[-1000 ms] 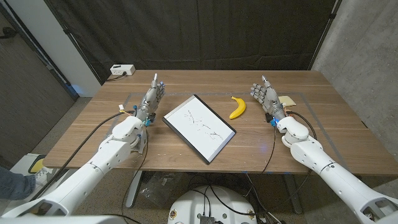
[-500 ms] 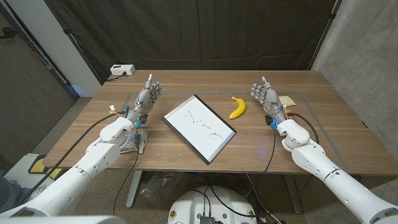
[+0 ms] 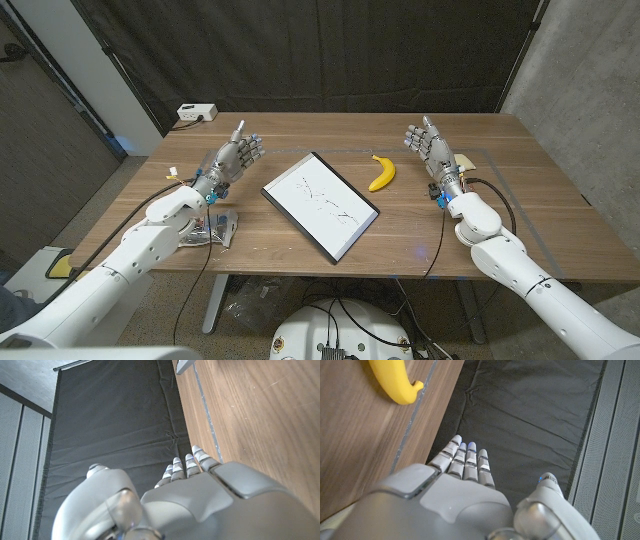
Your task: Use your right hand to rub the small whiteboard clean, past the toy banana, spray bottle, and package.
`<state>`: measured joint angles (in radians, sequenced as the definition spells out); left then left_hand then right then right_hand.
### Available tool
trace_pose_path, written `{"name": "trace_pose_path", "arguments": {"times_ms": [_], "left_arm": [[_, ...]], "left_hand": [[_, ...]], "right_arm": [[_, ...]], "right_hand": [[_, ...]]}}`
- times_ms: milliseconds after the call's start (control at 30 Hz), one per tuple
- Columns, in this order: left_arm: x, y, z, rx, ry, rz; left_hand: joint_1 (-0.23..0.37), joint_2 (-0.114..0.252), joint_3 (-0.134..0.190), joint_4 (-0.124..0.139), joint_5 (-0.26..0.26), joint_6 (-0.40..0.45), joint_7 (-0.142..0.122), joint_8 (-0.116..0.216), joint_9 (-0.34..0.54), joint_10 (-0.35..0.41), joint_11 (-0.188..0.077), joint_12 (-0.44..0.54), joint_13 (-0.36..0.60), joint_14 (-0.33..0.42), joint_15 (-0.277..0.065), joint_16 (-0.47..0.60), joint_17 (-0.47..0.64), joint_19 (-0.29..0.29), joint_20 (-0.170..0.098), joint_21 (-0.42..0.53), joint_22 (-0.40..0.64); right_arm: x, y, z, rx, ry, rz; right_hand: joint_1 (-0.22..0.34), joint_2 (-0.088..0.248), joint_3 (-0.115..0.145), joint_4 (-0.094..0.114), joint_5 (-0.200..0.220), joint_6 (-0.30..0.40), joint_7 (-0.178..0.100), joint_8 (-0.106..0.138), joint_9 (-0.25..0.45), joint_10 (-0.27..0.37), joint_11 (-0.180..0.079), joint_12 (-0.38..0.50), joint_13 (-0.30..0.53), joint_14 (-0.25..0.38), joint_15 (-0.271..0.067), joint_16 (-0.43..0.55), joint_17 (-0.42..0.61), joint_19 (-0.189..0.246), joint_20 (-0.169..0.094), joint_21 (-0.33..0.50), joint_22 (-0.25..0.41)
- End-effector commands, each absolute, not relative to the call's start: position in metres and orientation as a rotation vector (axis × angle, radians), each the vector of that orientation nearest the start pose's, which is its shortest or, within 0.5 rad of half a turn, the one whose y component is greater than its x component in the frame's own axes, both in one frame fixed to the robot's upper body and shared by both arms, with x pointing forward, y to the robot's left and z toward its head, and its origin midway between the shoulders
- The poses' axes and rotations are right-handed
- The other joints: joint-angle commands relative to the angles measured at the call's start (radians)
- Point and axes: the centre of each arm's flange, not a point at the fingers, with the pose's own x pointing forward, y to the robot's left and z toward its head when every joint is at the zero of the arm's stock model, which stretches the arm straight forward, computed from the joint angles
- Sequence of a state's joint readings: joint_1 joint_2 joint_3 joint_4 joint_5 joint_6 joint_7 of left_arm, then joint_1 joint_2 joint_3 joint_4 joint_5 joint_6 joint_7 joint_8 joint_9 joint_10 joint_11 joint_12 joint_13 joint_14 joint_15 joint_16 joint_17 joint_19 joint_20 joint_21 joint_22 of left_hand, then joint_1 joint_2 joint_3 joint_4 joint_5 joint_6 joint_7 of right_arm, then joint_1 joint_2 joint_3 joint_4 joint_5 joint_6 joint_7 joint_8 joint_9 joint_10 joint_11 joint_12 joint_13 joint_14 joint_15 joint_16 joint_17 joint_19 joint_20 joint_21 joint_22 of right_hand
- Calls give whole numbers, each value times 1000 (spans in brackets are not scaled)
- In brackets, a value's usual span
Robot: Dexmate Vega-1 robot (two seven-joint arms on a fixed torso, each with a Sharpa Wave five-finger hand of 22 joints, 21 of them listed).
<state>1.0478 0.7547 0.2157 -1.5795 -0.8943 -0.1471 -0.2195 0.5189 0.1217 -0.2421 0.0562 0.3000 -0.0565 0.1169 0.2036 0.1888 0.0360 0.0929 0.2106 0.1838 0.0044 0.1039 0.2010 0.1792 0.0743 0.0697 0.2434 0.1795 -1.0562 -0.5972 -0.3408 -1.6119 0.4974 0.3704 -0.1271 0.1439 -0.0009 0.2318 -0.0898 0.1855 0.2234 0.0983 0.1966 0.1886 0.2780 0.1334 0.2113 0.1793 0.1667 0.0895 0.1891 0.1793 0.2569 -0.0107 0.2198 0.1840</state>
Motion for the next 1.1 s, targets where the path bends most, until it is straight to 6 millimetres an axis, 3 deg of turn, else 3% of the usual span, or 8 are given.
{"name": "trace_pose_path", "arguments": {"times_ms": [33,100,133,400,567,700,1000,1100], "left_arm": [[579,353,-10,-93,-385,-477],[577,355,-4,-75,-349,-484],[576,357,-2,-75,-326,-488],[574,373,18,29,-148,-499],[581,379,25,28,-89,-553],[586,385,34,48,-31,-570],[587,391,54,67,49,-557],[587,390,62,78,67,-551]], "left_hand": [[27,4,8,-9,-22,22,26,7,2,18,15,6,5,32,14,6,6,68,51,21,5],[32,2,7,-12,-30,24,27,6,2,26,21,7,5,48,17,8,7,93,70,28,5],[36,2,7,-13,-36,28,29,7,3,30,23,7,6,57,18,9,8,114,94,34,6],[62,1,12,-25,-63,48,54,8,4,58,40,9,6,113,45,16,9,182,136,49,6],[60,-22,-2,-28,-75,94,65,20,5,88,50,13,7,160,44,22,8,242,141,64,8],[82,-16,4,-38,-79,123,66,25,6,119,49,19,7,195,46,24,7,280,143,72,8],[173,19,48,-79,-89,121,72,14,7,133,46,10,7,240,41,19,5,367,142,90,7],[222,28,72,-104,-95,127,76,13,7,143,44,8,8,257,33,15,4,407,143,95,4]], "right_arm": [[570,-268,-41,-96,-723,186],[569,-268,-42,-102,-719,192],[569,-268,-42,-110,-719,195],[568,-272,-42,-111,-710,186],[569,-271,-41,-114,-705,189],[570,-271,-40,-118,-705,193],[571,-271,-42,-115,-691,190],[570,-270,-43,-120,-685,195]], "right_hand": [[10,-2,2,-3,3,3,-5,9,2,10,-3,8,3,10,6,4,1,8,5,2,1],[11,-2,2,-4,3,3,-6,8,2,9,-3,7,4,10,5,4,1,7,6,2,1],[12,-2,2,-4,3,2,-6,8,2,10,-2,7,4,11,6,4,1,7,6,2,1],[14,0,3,-5,3,1,-6,7,2,10,-1,7,4,11,6,3,1,7,6,1,1],[16,2,4,-6,3,1,-5,7,3,11,-1,7,4,12,5,2,1,8,5,1,1],[17,3,5,-7,3,1,-5,6,3,10,-2,6,4,13,5,2,1,9,4,1,1],[20,5,6,-8,2,0,-6,6,3,11,-1,6,4,14,5,1,1,10,3,0,1],[21,6,6,-9,2,0,-6,5,3,11,-1,6,4,14,5,1,1,10,4,0,1]]}}
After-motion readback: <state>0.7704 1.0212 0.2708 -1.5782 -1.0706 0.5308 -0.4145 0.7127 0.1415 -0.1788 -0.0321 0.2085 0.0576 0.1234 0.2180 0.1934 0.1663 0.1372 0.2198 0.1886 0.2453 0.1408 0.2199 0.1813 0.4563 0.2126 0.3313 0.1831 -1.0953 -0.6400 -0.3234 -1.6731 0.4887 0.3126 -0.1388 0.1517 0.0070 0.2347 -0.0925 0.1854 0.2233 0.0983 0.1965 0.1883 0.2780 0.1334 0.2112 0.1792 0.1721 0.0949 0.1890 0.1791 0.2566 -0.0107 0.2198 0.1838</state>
